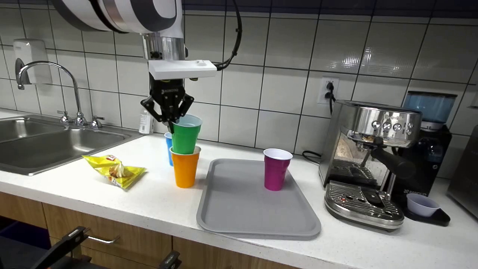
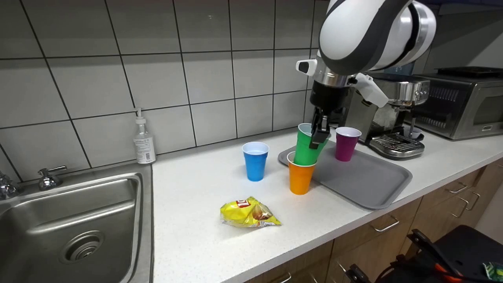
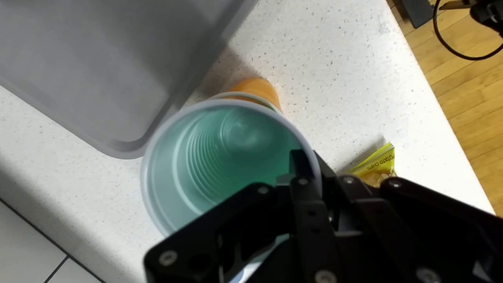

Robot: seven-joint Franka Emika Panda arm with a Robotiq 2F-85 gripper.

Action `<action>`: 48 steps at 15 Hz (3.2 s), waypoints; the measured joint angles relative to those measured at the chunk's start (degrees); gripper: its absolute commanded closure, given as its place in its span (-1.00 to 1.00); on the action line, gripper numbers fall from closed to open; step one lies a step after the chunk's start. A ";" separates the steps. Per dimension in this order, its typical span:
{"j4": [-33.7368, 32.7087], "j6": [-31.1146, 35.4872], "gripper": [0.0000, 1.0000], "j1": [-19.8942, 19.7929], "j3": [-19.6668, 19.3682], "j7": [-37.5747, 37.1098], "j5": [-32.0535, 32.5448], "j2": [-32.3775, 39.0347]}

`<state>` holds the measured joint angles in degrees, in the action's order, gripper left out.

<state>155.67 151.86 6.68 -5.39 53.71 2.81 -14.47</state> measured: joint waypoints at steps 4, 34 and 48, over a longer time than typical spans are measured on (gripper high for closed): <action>-1.11 0.49 0.98 -0.06 0.61 -1.96 1.90 2.35; -4.88 1.44 -0.81 -1.30 2.61 -12.21 12.23 10.72; -7.97 1.14 -1.00 -6.93 -0.03 -12.74 7.68 10.37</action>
<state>147.70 153.00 -0.25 -5.42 40.97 10.50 -4.11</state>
